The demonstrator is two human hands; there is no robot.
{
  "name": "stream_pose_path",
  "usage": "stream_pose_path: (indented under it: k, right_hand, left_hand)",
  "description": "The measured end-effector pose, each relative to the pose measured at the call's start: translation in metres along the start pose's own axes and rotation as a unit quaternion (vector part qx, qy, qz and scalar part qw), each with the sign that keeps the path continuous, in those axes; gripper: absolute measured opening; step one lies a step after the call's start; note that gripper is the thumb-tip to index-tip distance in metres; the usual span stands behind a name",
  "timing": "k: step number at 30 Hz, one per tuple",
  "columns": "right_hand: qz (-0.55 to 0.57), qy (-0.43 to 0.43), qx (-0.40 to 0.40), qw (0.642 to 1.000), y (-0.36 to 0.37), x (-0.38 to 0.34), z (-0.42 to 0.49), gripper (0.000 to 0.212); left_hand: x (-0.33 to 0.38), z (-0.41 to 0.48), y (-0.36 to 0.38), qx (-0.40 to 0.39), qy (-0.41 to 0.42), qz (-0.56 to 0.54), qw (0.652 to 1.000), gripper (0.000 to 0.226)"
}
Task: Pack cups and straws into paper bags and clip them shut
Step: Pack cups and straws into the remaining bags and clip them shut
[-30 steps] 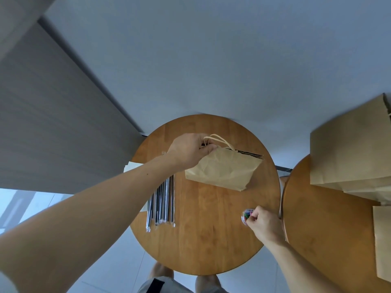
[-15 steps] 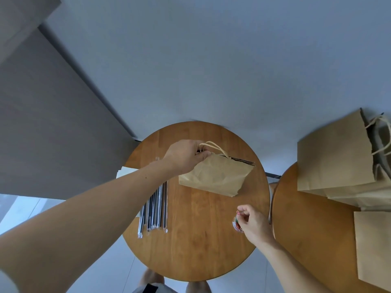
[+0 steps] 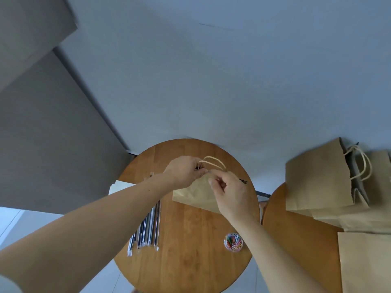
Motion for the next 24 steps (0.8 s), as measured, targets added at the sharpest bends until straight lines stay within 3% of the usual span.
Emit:
stream_pose_path:
  k: [6,12,19,24]
  right_hand:
    - [0.031,0.048,0.065,0.996,-0.011,0.008,0.019,0.007]
    - [0.041,0.030,0.068,0.996,-0.008,0.005,0.035,0.004]
    - [0.024,0.025,0.061,0.998,-0.007,0.015,0.042,0.025]
    - [0.033,0.062,0.025,0.997,0.004,0.024,0.046,0.018]
  left_hand:
    - [0.002,0.004,-0.001,-0.002,0.008,0.008,1.000,0.020]
    - [0.003,0.004,-0.002,-0.002,0.009,0.033,0.999,0.019]
    - [0.003,0.003,-0.003,0.008,0.009,0.020,1.000,0.022]
    - [0.003,0.004,-0.002,-0.008,0.014,0.023,1.000,0.024]
Point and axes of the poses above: each hand's wrist, its own z-axis towards the middle knuckle, its own y-axis out of the palm, x = y × z, the point moved 10 cm from there along z, towards the middle knuckle, and after that the axes turned 7 degrees about z, right-handed, at the moved point
